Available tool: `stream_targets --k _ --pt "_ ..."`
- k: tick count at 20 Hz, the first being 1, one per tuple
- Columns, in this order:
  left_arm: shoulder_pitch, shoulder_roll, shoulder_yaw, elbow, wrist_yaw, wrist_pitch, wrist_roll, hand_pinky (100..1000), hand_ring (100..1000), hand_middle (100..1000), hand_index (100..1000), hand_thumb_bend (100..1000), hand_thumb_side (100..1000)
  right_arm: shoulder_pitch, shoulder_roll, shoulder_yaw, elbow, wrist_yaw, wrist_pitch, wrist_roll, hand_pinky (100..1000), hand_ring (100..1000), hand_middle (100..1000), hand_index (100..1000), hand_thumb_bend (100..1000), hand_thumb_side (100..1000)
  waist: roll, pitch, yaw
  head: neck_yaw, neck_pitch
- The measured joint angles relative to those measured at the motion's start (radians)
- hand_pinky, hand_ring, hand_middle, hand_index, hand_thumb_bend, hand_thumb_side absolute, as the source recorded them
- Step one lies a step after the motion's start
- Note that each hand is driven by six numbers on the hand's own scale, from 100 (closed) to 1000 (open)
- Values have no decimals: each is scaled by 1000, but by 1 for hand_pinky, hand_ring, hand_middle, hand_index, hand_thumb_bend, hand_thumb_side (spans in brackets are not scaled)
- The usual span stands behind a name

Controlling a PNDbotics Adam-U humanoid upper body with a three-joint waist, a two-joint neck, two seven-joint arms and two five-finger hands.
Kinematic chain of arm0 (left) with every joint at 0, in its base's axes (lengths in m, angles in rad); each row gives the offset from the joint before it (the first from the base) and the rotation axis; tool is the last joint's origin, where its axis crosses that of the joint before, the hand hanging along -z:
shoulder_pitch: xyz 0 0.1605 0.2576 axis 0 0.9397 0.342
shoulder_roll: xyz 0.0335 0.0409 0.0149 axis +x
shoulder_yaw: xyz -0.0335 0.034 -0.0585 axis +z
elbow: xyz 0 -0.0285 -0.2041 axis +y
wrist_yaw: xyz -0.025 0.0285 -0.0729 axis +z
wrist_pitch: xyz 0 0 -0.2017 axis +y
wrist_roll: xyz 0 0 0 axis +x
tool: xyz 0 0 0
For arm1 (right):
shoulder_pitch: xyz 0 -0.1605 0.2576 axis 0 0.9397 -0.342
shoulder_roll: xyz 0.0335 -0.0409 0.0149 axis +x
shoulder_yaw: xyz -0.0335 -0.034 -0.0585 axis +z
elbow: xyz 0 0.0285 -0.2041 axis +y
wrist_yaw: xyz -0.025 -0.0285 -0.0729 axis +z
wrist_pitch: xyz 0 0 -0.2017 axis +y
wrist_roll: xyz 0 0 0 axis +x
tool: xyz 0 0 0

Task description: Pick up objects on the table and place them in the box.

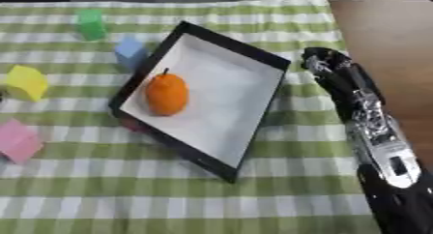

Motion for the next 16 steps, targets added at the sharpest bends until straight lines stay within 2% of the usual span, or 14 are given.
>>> stream_targets --k 4,8,11,16 --pt "-14 -23 -17 49 -19 -39 -21 828 808 794 826 585 100 0 0 0 2 0 0 0 974 790 735 749 135 476 0 0 -2 4 0" --pt "-33 -48 -33 94 -58 -86 -38 832 812 787 824 627 100 0 0 2 2 0 0 0 974 790 735 748 135 476 0 0 -5 8 0" --pt "-47 -65 -46 126 -103 -133 -41 830 814 788 830 677 100 0 0 3 2 0 0 0 974 790 735 748 134 477 0 0 -6 9 0" --pt "-71 -98 -62 185 -189 -217 -26 826 813 795 835 700 100 0 0 3 4 0 1 1 974 790 735 748 133 477 0 0 -7 18 0"
